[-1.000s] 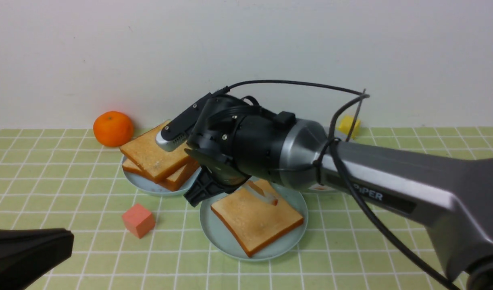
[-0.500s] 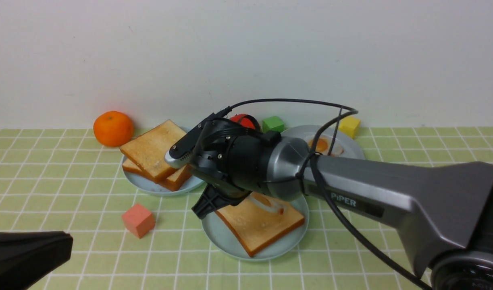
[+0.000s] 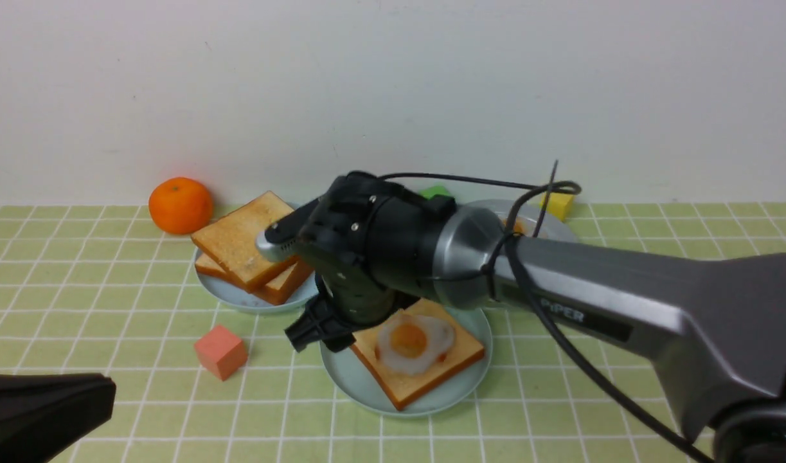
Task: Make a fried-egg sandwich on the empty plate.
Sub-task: Use the left arm to grab a slice of bread
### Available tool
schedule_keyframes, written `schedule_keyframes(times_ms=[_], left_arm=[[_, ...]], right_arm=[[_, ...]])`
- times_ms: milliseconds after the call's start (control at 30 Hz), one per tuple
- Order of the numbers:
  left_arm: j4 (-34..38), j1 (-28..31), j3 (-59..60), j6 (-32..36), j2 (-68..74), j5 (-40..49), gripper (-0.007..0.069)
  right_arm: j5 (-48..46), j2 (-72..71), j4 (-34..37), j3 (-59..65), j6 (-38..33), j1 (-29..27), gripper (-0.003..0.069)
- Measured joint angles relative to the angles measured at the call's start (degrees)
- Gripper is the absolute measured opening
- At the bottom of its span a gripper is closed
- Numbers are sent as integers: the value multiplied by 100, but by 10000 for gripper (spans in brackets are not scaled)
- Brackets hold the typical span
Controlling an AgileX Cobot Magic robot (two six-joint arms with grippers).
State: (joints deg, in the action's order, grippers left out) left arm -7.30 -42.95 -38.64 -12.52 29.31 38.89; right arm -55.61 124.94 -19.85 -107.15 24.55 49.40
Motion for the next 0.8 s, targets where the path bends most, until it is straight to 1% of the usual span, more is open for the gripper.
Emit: schedule_keyframes(times_ms=[100,167,200,267,300,367,433,467,500,567,667,800], left_arm=[[65,0,0,-5,0,5,12],[187,0,0,-5,0,21,15],[194,0,0,-5,0,21,15],[263,0,0,-19,96,33,17],[276,0,0,-48,169,38,16],[319,0,0,-171,545,38,2],[359,0,0,-247,950,38,-13],[376,0,0,-251,1051,38,-13],[450,0,-6,-266,1421,33,-13],[522,0,-61,-266,1970,19,-13],[533,0,-304,-266,2805,20,-13],[430,70,-746,-266,3491,20,-13]], right_arm=[[-204,-362,68,-118,-117,53,503],[-617,-891,97,-169,-323,98,470],[-704,-936,98,-169,-345,105,465],[-1228,-1485,98,-169,-513,105,379],[-1341,-1671,98,-156,-553,105,342],[-1470,-2200,77,-20,-610,92,212],[-1511,-2701,84,253,-625,92,99],[-1517,-2798,84,284,-625,92,99],[-1541,-3195,112,614,-598,92,15],[-1564,-3712,147,1064,-520,92,-10],[-1582,-4474,152,1779,-377,92,-10],[-1609,-5449,274,2664,-188,92,-10]])
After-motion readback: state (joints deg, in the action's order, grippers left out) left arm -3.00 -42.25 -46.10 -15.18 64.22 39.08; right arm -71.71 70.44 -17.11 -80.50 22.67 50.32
